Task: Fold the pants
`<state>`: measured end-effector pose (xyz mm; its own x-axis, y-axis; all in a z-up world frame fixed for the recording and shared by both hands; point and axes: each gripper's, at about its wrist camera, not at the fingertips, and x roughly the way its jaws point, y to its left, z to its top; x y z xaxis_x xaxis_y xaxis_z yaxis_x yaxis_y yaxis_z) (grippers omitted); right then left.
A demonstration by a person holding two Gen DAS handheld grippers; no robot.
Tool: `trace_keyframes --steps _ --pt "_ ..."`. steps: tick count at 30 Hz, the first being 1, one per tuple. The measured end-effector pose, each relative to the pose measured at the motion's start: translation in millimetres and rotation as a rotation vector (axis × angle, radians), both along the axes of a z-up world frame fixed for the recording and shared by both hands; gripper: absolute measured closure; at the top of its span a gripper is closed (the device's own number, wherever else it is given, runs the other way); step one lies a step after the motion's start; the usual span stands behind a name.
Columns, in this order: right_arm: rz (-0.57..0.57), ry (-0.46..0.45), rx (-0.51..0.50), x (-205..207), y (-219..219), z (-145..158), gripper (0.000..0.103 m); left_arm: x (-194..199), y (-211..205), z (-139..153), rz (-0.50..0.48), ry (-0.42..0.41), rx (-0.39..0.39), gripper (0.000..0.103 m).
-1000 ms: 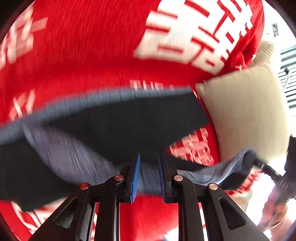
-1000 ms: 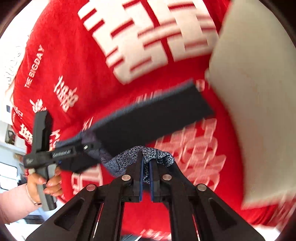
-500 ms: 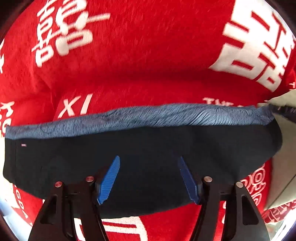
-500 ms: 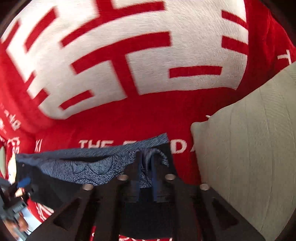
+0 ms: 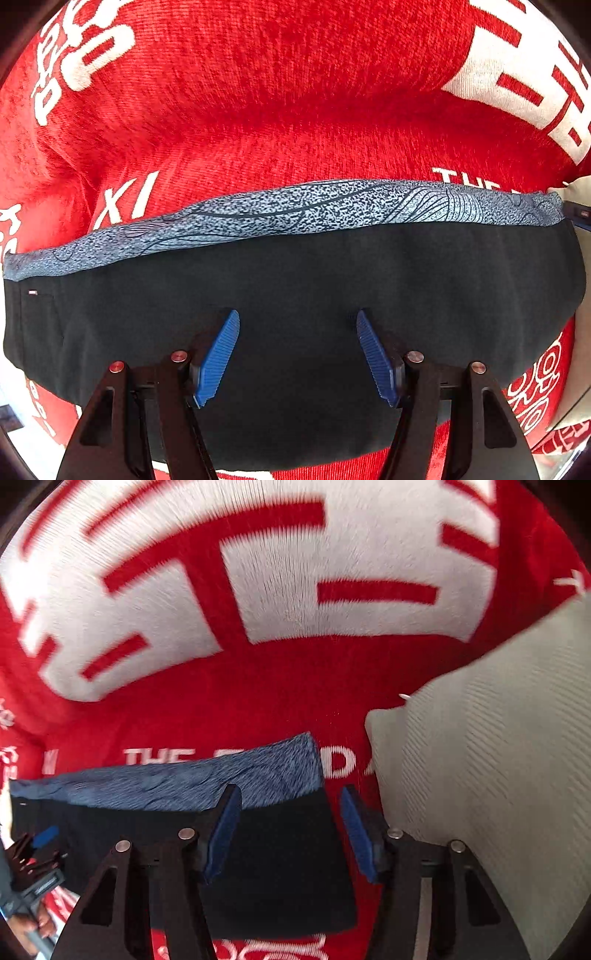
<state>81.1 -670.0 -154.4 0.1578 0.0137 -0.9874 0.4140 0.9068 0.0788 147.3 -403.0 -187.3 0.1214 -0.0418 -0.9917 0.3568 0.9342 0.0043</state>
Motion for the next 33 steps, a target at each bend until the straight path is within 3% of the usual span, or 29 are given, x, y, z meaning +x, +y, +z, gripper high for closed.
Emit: trace_keyframes --steps 2,3,4,6,9,11,13,14,16,18,21,24,28,30,33 --pt "-0.004 0.080 0.024 10 -3 -23 0.080 1 0 -3 0.003 0.005 0.005 0.036" --pt "-0.009 0.090 0.013 11 -4 -25 0.083 2 1 -3 0.011 0.010 0.001 0.036" --pt "-0.005 0.066 0.005 13 -5 -21 0.093 3 1 -1 0.018 0.009 -0.013 0.036" --pt "0.018 0.029 -0.059 16 -4 -9 0.093 7 -2 -2 0.011 -0.004 -0.020 0.036" --pt "-0.005 0.087 -0.034 23 -10 -21 0.091 16 -11 -13 -0.003 -0.012 0.007 0.031" --pt "-0.058 0.099 -0.036 22 -13 -20 0.078 20 -12 -8 0.011 -0.009 0.004 0.030" --pt "-0.077 0.037 -0.056 15 -7 -1 0.067 22 -5 9 0.023 -0.041 -0.029 0.030" --pt "-0.069 -0.008 -0.061 9 1 11 0.067 23 -1 17 0.024 -0.067 -0.041 0.030" --pt "-0.001 -0.100 0.003 1 28 29 0.067 28 8 24 0.028 -0.107 -0.038 0.030" --pt "0.090 -0.130 0.090 1 61 29 0.067 38 15 16 0.046 -0.100 -0.012 0.030" --pt "0.183 -0.151 0.205 14 116 13 0.067 52 26 -12 0.112 -0.075 0.023 0.030" --pt "0.208 -0.169 0.273 37 157 -12 0.068 65 29 -23 0.160 -0.105 0.017 0.020" --pt "0.181 -0.164 0.175 52 142 -39 0.078 78 48 -24 0.189 -0.112 -0.001 0.020" --pt "0.088 -0.141 0.077 46 105 -40 0.079 84 68 -25 0.218 -0.117 0.020 0.020" --pt "-0.018 -0.113 0.068 27 51 -41 0.083 88 108 -20 0.279 -0.104 0.063 0.020"
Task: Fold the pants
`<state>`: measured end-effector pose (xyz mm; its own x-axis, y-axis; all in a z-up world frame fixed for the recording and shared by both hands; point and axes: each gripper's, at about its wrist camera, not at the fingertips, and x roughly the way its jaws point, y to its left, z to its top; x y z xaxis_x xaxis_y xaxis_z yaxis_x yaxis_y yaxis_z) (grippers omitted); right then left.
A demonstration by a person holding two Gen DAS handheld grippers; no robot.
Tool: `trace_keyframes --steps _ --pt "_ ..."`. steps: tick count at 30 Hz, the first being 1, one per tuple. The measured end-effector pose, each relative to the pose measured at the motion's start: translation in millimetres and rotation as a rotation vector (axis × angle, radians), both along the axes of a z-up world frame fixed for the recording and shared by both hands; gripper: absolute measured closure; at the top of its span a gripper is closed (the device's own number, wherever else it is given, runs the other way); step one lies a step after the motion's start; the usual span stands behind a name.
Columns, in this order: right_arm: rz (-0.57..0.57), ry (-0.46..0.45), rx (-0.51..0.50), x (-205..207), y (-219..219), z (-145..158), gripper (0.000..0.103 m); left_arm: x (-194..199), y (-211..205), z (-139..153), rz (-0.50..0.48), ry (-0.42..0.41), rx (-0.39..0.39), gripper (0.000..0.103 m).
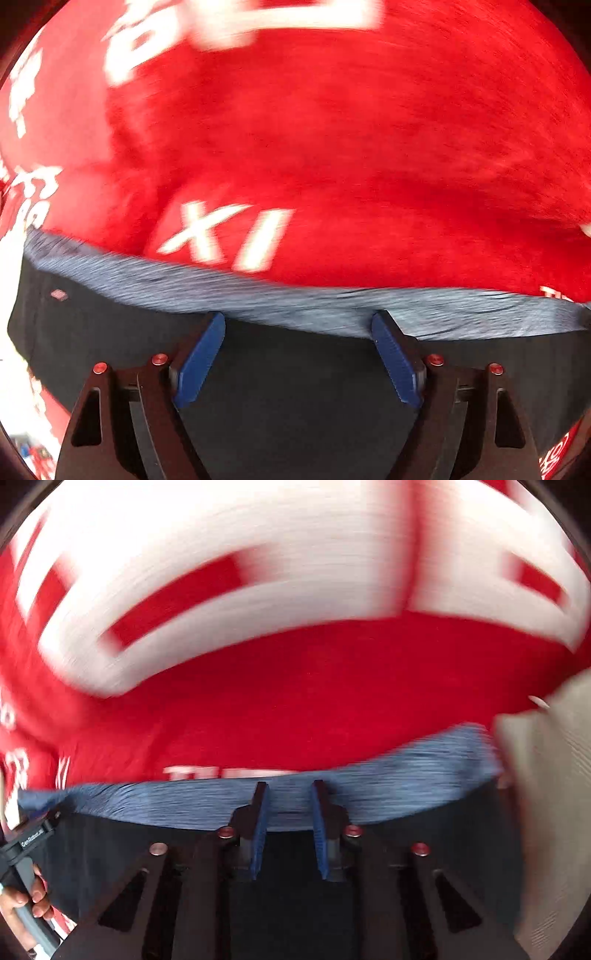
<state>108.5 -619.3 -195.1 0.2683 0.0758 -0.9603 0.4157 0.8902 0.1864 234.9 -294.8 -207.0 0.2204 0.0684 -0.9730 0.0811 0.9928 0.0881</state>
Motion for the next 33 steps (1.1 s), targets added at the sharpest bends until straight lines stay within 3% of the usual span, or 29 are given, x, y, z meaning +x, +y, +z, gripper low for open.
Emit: trace_keyframes --steps 2,4,6,8,9,10,12,14,16,20,23,28,31,33 --pt "0.001 0.046 -0.069 -10 -10 8 0.078 -3 21 12 0.015 -0.024 0.033 0.020" --pt "-0.011 0.064 -0.075 -21 -10 21 0.071 -9 41 23 0.030 -0.040 0.044 0.020" --pt "0.017 0.030 -0.061 -32 4 33 0.066 -20 55 21 0.039 -0.013 0.053 0.020" --pt "0.072 0.040 -0.123 -44 26 32 0.059 -43 61 4 0.013 0.046 0.099 0.020" --pt "0.088 0.067 -0.138 -52 35 25 0.059 -57 64 -5 0.000 0.047 0.106 0.018" --pt "0.081 0.110 -0.124 -65 39 11 0.059 -70 62 -1 0.006 -0.008 0.087 0.017" --pt "0.070 0.029 -0.155 -84 43 15 0.059 -86 67 1 0.022 -0.023 0.075 0.016" --pt "0.097 0.048 -0.178 -89 49 18 0.059 -88 72 3 0.039 0.019 0.060 0.016" --pt "0.083 0.080 -0.171 -88 55 24 0.059 -81 70 10 0.012 0.039 0.062 0.017" --pt "0.066 0.058 -0.145 -94 70 52 0.059 -51 71 28 -0.042 -0.058 0.091 0.017" --pt "0.109 0.013 -0.133 -90 111 65 0.059 -12 78 16 -0.017 -0.082 0.118 0.017" --pt "0.180 -0.017 -0.116 -85 178 72 0.059 36 111 -19 0.090 -0.045 0.171 0.017" --pt "0.168 -0.028 -0.017 -90 207 75 0.058 37 140 -14 0.119 -0.027 0.140 0.017" --pt "0.165 -0.046 0.081 -97 228 57 0.058 32 161 -10 0.099 0.001 0.128 0.017"
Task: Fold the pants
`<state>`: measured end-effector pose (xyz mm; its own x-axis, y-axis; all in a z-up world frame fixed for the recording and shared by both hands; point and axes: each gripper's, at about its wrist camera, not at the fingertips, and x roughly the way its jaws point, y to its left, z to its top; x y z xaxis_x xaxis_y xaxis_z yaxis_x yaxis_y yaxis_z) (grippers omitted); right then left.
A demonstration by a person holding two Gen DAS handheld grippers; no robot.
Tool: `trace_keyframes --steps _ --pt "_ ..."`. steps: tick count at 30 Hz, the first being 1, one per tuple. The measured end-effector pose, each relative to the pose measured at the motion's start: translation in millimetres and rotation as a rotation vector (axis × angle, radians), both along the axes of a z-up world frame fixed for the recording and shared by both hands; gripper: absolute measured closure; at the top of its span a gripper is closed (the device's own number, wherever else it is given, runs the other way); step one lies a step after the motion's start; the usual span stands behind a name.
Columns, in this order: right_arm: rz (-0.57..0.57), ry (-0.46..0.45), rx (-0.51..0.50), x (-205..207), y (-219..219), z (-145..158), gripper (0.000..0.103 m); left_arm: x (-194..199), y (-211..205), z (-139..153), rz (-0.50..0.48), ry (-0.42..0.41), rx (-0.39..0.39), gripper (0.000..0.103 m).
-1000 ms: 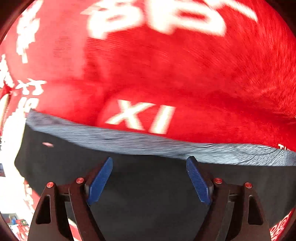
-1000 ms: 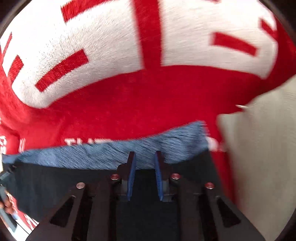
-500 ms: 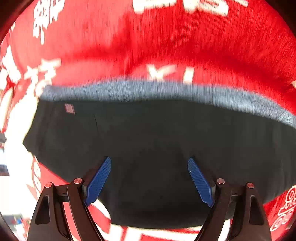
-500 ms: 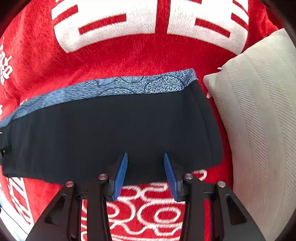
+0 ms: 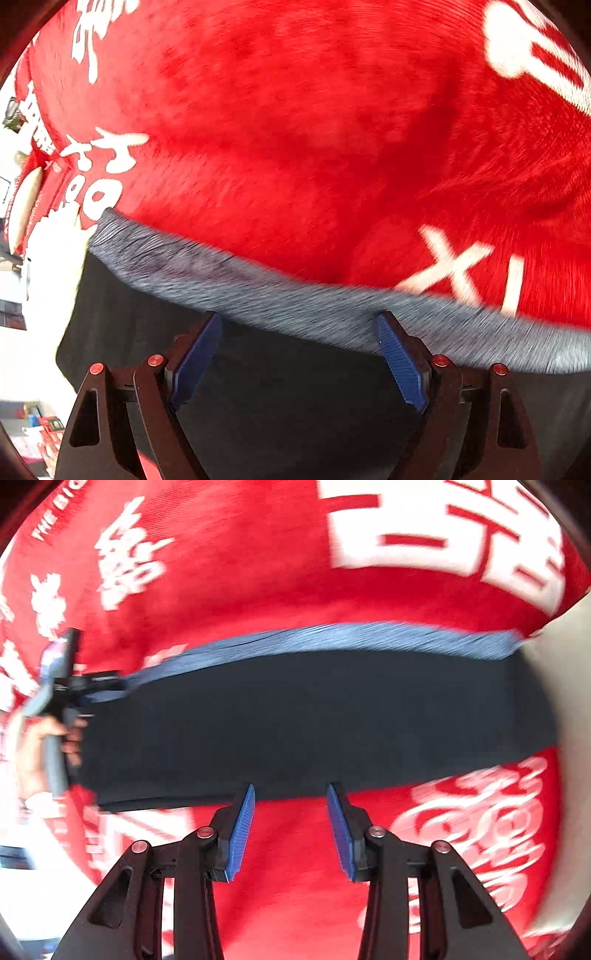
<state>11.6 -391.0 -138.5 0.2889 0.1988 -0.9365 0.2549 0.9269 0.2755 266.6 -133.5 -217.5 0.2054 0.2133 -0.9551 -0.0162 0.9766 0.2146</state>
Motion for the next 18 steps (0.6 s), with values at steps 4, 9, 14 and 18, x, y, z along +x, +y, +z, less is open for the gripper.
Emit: trace_keyframes --steps 4,9,14,18 --pt "0.015 -0.028 0.186 5 67 -2 0.057 -24 62 8 -0.031 0.001 -0.001 0.017" --pt "-0.006 -0.002 0.365 14 138 -23 0.057 -50 108 -1 -0.063 -0.025 -0.054 0.016" --pt "-0.076 0.014 0.422 24 170 -48 0.057 -53 100 -9 -0.137 -0.043 -0.024 0.007" --pt "-0.157 0.036 0.471 36 172 -61 0.057 -54 102 -10 -0.147 -0.059 -0.040 0.006"
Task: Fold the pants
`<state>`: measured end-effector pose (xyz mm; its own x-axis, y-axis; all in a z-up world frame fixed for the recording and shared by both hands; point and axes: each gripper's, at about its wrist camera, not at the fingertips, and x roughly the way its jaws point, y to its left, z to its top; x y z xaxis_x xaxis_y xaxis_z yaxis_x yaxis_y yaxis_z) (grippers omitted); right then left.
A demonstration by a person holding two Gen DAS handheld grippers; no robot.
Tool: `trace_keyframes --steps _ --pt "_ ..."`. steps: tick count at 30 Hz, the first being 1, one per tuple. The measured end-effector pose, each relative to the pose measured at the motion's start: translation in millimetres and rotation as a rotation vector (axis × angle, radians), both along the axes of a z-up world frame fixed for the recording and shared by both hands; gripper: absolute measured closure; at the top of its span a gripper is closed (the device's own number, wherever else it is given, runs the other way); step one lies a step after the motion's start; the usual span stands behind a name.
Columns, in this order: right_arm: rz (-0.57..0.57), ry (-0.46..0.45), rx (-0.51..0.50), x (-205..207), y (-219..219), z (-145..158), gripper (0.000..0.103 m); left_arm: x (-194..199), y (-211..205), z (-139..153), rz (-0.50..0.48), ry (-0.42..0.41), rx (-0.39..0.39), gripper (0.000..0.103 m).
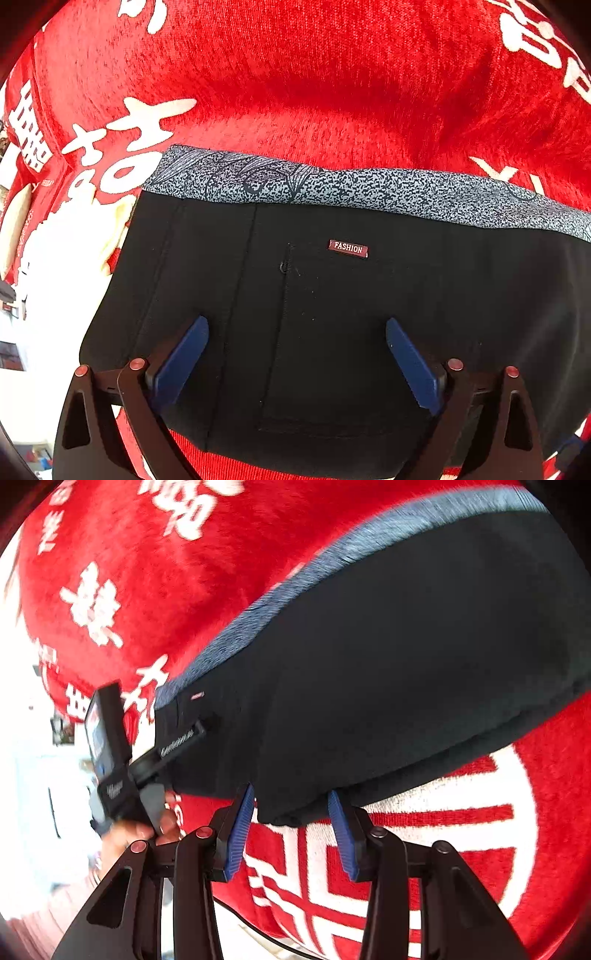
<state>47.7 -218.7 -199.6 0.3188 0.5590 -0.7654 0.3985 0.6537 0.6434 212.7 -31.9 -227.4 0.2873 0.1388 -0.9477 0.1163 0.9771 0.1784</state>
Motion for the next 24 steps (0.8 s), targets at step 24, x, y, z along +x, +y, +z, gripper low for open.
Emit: trace_keyframes --steps 24 --pt "0.017 0.074 -0.096 -17 5 1 0.088 -5 3 4 -0.051 0.029 0.031 0.000"
